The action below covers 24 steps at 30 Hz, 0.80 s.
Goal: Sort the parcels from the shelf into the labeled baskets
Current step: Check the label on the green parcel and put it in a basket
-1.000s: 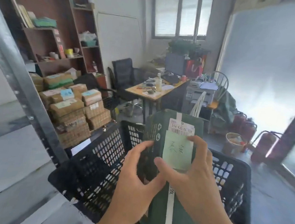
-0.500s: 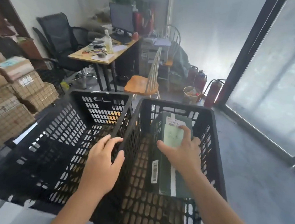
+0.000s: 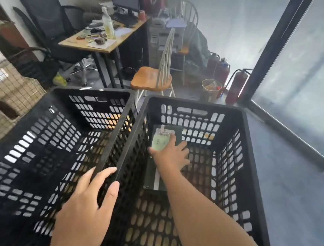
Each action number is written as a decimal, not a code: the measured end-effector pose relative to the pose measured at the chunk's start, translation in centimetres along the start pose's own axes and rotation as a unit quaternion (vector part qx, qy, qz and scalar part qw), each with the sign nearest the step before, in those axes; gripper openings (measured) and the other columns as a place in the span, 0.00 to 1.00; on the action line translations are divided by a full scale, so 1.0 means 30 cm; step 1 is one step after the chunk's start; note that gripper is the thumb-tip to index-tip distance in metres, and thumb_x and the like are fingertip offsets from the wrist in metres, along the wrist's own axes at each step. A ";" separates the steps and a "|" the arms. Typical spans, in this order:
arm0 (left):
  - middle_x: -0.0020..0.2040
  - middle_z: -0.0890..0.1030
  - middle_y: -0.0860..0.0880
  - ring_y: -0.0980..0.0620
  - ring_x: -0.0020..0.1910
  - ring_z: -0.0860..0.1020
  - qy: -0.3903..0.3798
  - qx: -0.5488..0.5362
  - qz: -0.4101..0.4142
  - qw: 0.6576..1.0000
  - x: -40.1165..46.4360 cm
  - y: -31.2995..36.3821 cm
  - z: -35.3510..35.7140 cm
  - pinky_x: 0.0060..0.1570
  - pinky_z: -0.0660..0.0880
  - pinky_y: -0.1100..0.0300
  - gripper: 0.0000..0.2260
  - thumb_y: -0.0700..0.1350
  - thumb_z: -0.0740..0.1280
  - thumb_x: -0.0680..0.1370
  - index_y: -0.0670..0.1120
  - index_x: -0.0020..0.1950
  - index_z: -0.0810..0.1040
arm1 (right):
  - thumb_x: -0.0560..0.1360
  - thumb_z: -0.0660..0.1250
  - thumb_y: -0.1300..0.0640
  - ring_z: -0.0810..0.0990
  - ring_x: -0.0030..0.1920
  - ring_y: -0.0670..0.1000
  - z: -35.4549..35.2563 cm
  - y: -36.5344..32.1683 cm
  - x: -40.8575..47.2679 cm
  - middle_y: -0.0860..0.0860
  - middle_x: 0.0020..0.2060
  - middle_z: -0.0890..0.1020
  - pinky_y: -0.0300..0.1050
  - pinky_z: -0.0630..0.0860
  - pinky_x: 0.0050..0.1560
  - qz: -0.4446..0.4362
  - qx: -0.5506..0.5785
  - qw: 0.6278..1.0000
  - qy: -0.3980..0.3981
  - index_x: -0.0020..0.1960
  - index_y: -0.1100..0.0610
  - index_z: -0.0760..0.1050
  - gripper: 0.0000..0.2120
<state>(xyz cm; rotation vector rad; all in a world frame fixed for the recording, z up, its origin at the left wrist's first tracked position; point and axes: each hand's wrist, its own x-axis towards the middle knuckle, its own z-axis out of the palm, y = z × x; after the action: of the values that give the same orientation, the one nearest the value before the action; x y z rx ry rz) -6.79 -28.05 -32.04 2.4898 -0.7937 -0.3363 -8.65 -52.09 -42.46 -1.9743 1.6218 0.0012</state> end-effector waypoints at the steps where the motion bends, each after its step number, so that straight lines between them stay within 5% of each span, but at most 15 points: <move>1: 0.77 0.63 0.66 0.53 0.66 0.75 0.009 0.002 0.002 1.000 -0.001 0.006 0.000 0.64 0.72 0.45 0.23 0.71 0.48 0.75 0.75 0.68 0.67 | 0.71 0.70 0.27 0.61 0.76 0.66 0.006 -0.013 0.013 0.60 0.80 0.56 0.68 0.68 0.70 0.001 0.009 1.000 -0.004 0.84 0.43 0.47 0.52; 8: 0.79 0.59 0.67 0.56 0.68 0.74 0.035 0.024 0.011 0.999 0.004 0.002 0.018 0.60 0.77 0.49 0.26 0.73 0.48 0.72 0.75 0.68 0.68 | 0.70 0.71 0.28 0.59 0.77 0.66 0.006 -0.024 0.033 0.59 0.79 0.54 0.67 0.66 0.71 -0.006 0.041 0.998 -0.037 0.84 0.42 0.41 0.56; 14: 0.82 0.54 0.65 0.56 0.68 0.75 0.018 0.075 0.011 0.997 0.002 0.001 0.028 0.58 0.78 0.52 0.21 0.67 0.57 0.79 0.72 0.73 0.64 | 0.69 0.72 0.28 0.58 0.77 0.66 -0.040 0.003 0.005 0.58 0.79 0.54 0.67 0.69 0.70 -0.041 0.029 0.997 -0.059 0.83 0.40 0.41 0.55; 24: 0.84 0.56 0.57 0.50 0.74 0.71 0.006 0.109 0.007 0.994 -0.017 0.025 0.003 0.65 0.75 0.50 0.22 0.63 0.60 0.82 0.67 0.77 0.63 | 0.72 0.71 0.30 0.61 0.79 0.63 -0.250 0.043 -0.256 0.54 0.81 0.58 0.65 0.72 0.69 -0.242 0.015 0.970 -0.031 0.82 0.38 0.50 0.47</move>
<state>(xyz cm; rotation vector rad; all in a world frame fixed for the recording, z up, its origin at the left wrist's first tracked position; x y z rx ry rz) -7.59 -28.30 -31.69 2.6845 -0.8856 -0.2391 -14.46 -48.52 -34.05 -2.2719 1.0590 -0.1474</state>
